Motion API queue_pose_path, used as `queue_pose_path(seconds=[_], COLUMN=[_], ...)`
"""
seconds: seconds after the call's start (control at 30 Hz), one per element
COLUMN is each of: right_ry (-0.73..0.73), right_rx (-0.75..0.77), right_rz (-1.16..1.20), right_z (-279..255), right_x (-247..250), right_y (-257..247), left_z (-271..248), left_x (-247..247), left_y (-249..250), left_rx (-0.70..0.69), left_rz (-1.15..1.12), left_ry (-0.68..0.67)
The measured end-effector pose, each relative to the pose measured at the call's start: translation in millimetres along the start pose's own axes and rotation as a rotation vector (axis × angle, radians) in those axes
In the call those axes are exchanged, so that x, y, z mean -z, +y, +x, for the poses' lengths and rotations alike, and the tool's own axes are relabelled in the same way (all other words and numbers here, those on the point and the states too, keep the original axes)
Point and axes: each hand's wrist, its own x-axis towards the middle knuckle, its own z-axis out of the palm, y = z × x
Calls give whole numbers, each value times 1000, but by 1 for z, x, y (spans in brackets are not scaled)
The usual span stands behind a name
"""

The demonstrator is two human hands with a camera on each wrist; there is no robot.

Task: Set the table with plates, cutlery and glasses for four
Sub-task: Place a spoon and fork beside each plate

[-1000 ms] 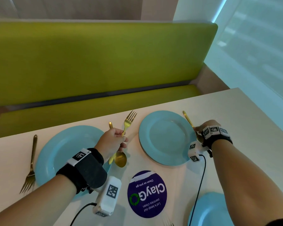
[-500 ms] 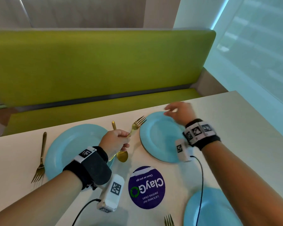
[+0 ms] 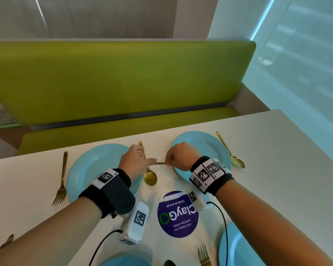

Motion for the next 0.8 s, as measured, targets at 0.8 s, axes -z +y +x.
queue_pose_path(seconds=[0.8], right_ry=[150], right_rx=[-562], right_rz=[342], right_z=[65], right_x=[-39], right_y=[-29], left_z=[9], left_x=[40], left_y=[-37], left_rx=[33], left_rz=[-87], left_ry=[211])
